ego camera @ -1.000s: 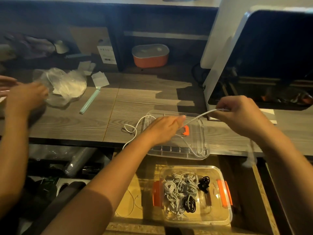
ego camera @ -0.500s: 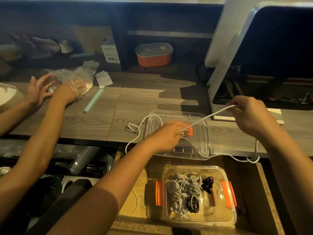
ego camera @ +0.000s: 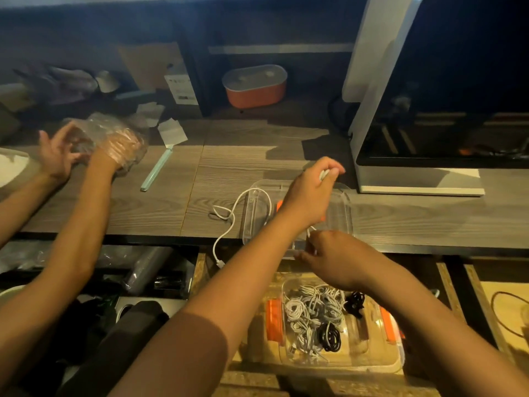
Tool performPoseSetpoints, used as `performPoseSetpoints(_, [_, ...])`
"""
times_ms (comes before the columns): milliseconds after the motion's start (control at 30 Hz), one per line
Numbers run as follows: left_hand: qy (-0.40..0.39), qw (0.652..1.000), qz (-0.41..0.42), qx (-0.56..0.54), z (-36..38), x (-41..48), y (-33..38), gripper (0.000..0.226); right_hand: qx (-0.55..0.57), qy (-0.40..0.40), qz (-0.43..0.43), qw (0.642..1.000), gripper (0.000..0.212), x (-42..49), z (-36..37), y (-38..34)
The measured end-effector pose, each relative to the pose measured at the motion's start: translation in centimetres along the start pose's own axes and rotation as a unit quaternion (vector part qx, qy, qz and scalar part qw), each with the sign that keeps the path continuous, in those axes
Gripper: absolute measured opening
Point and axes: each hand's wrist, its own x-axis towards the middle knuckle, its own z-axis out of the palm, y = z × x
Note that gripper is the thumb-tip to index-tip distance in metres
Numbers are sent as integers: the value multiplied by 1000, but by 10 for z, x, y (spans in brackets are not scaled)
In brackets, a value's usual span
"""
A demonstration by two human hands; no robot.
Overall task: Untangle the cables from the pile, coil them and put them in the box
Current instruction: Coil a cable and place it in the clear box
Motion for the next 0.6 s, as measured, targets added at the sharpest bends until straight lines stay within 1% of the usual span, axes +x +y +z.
performPoseSetpoints(33, [14, 997, 4, 71, -3, 0, -5, 17, 11, -4, -8, 1000, 26, -4, -5, 0])
performPoseSetpoints(100, [35, 977, 13, 210, -10, 3, -16, 23, 48, -7, -26, 999, 25, -11, -18, 1])
performPoseSetpoints(133, [35, 964, 15, 263, -15, 4, -23, 27, 53, 2, -32, 998, 23, -13, -26, 3])
performPoseSetpoints(200, [14, 945, 5, 326, -24, 6, -38, 34, 46, 32, -28, 998, 19, -17, -41, 9])
performPoseSetpoints(267, [-5, 943, -24, 331, -32, 4, -47, 40, 53, 57, -13, 997, 15, -20, -54, 16])
performPoseSetpoints(333, [-33, 952, -45, 301, -40, 0, -51, 48, 48, 92, -4, 995, 14, -22, -63, 22])
performPoseSetpoints(400, [-76, 962, -42, 258, -43, -6, -51, 52, 51, 171, 3, 984, 16, -18, -65, 29])
performPoseSetpoints(467, [-122, 967, -32, 220, -45, -12, -46, 48, 80, 247, 15, 966, 18, -12, -64, 34])
performPoseSetpoints(500, [-140, 965, -28, 222, -45, -14, -44, 43, 101, 271, 23, 957, 19, -8, -63, 36])
performPoseSetpoints(533, [-153, 956, -23, 249, -44, -16, -43, 39, 121, 291, 32, 949, 20, -5, -62, 39])
performPoseSetpoints(600, [-148, 923, 12, 355, -42, -19, -43, 41, 161, 326, 52, 930, 23, 0, -62, 45])
